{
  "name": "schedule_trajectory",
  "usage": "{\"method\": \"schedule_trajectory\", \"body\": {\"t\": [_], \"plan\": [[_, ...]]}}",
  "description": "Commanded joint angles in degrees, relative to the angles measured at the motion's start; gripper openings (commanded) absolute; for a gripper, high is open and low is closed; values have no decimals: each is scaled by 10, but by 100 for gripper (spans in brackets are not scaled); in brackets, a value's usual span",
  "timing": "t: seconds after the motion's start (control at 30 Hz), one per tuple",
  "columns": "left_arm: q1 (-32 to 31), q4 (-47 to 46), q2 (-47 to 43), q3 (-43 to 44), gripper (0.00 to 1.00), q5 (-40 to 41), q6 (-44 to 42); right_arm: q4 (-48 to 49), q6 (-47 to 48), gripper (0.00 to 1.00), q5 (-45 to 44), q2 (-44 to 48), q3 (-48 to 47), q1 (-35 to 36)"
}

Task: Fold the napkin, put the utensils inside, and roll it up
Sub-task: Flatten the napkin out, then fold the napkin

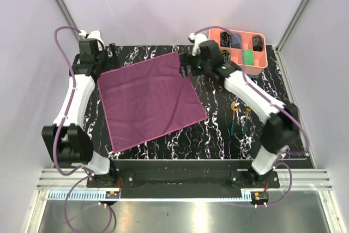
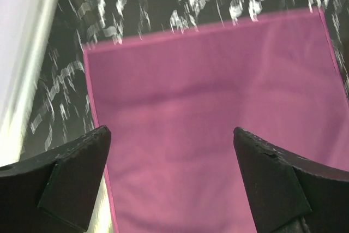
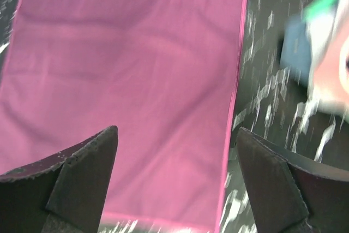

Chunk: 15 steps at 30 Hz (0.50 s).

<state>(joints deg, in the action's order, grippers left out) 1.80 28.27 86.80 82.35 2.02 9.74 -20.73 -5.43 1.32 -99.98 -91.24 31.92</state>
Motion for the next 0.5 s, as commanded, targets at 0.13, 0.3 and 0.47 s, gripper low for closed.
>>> {"method": "schedule_trajectory", "body": {"t": [0.13,0.3,0.47], "plan": [[-44,5,-135,-104,99,-47,-10,-63,-170,89,-37,112,215,-1],[-52,13,-154,-102,99,-46,-14,-112,-202,77,-62,94,261,-2],[-52,14,-166,-101,99,-41,-13,-128,-225,67,-78,76,285,-1]]}}
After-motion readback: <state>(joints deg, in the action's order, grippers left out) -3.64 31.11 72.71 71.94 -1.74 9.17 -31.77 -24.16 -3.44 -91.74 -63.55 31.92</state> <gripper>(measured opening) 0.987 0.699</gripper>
